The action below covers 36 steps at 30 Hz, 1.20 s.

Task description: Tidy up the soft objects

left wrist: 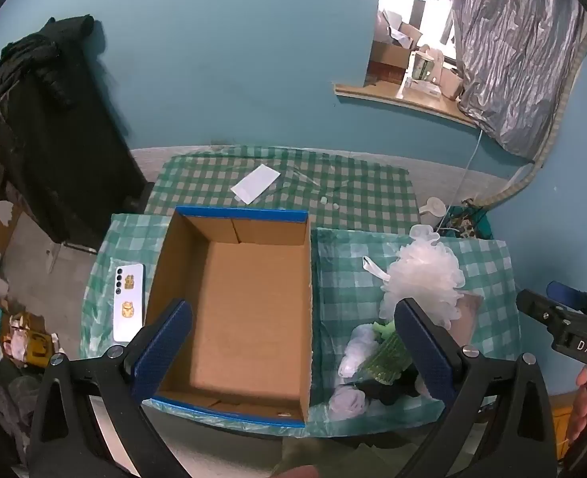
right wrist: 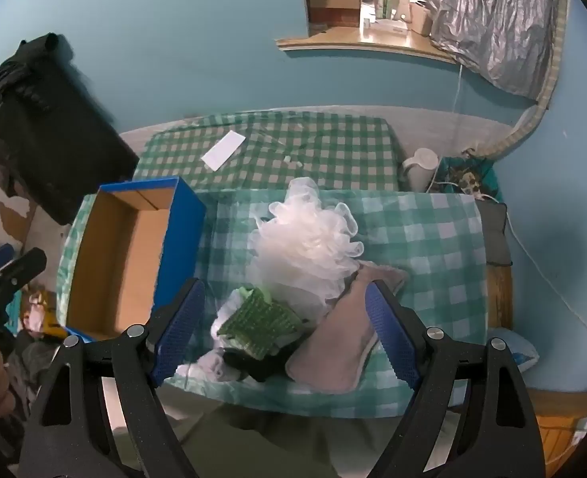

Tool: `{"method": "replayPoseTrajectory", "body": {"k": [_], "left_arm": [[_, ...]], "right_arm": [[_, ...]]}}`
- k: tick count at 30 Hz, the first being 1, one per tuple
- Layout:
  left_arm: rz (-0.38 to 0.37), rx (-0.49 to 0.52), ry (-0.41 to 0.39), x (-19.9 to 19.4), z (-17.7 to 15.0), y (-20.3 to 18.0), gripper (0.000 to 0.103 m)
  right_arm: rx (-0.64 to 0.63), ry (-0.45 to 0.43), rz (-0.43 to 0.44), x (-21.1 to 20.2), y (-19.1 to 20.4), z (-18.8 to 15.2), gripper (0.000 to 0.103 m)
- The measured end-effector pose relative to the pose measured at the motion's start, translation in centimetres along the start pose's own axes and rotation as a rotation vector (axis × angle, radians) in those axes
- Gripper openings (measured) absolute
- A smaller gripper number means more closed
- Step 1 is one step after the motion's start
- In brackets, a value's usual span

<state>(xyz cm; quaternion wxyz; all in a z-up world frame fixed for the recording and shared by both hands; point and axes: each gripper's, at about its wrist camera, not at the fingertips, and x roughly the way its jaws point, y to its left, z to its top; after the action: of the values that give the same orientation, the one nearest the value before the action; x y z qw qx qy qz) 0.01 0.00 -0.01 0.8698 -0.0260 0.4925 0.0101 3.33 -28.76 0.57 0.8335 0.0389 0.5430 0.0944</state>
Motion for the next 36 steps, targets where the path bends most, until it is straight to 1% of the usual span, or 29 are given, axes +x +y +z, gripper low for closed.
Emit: {"method": "replayPoseTrajectory", "body": {"k": [5,6,11,12,13,23,29,36], "left_arm": [[0.000,0.010,0.002,0.0,0.1,-0.1,0.102],[-0.001,0.013,0.001,-0.3,0.6,-0.3,0.102],[0.000,0.023,-0.007,-0.9,1.4,-0.9,0.102],[-0.002,0.023,-0.009,-0.8,1.2,-0.9,0.102],[-0.006,0.021,-0.018,-0.5,0.4,-1.0,0.102],[-0.054,-0.010,-0.005,-0.6,0.3,-1.1,0.101],[-0.049,-0.003,-0.012,-0.8,0.3,-1.2,0.101],[-0.066,-0.011,-0.009,-0.9,0.0,-1.3,0.101]], "right_arm": [[-0.002,-0.003,-0.001,0.0,0.1,0.2,0.084],[-0.001,-0.004,-0.002,0.0,0.1,0.2,0.084],[0.001,-0.009,0.001,-0.1,0.2,0.3,0.084],[0.001,-0.011,0.002,-0.1,0.3,0.4,0.084],[0.001,-0.012,0.002,-0.2,0.3,0.5,0.084],[-0.012,-0.022,0.013,-0.5,0.1,0.9,0.084],[-0.019,-0.025,0.015,-0.7,0.3,1.1,0.084],[-0.029,-0.036,0.019,-0.9,0.5,1.2,0.084]]}}
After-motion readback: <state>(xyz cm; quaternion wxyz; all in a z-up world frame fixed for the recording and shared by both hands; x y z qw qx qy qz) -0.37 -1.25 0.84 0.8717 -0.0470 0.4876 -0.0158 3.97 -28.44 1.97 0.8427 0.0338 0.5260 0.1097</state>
